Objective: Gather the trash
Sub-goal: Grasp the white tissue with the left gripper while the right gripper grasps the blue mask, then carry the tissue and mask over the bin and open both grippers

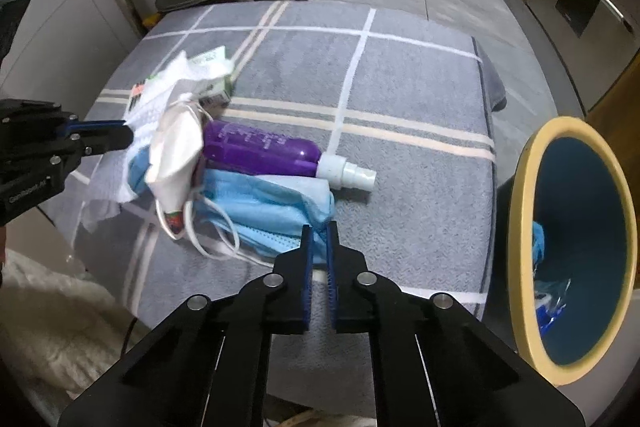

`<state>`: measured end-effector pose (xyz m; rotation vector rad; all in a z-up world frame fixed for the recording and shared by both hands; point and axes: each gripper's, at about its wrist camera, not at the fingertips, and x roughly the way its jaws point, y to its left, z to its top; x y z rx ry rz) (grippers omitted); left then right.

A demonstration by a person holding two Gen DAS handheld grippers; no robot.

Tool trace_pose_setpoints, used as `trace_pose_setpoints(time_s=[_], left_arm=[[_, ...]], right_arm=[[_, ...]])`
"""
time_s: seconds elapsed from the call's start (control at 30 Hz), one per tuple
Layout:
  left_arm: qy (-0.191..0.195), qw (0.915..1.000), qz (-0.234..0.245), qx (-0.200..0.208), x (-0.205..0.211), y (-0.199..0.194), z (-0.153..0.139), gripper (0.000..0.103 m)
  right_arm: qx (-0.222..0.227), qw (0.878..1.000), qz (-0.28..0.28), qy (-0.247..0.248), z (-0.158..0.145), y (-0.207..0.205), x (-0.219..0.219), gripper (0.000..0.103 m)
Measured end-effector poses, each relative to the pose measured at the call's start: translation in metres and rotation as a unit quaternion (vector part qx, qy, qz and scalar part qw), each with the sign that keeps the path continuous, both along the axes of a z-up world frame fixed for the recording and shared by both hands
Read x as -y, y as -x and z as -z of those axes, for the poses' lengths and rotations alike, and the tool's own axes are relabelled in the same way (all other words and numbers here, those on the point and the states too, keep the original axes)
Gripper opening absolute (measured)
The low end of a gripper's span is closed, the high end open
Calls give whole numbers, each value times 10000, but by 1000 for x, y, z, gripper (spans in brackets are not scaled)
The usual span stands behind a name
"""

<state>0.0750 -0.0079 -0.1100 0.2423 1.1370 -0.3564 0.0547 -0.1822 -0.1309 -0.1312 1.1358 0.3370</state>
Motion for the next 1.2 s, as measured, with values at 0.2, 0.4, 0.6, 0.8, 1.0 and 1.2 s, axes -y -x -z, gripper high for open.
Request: trace_pose_setpoints(time_s=[0.2,0.4,0.6,0.8,1.0,1.2], left_arm=[[149,9989,0,449,-3,14,-31,3],[343,9939,-128,1041,-8,25,-64,2],[680,9854,-229,1542,-7,28,-99,2],[997,9757,-235,1936,4,31,-129,2],[1150,9655,-32,2336,32,31,-155,2],[1357,9569,231,2556,65,29,-176,2]], right_arm=[[266,9996,-2,-12,-19,12,-1,4],[581,9980,236,-3,-42,25,8,2],[828,9943,673,28,-64,32,34,2],[980,9889,1117,-18,-82,37,66,2],[1179,9804,1579,-68,-95,43,106,2],[1376,9708,1956,-174,-109,47,143,2]])
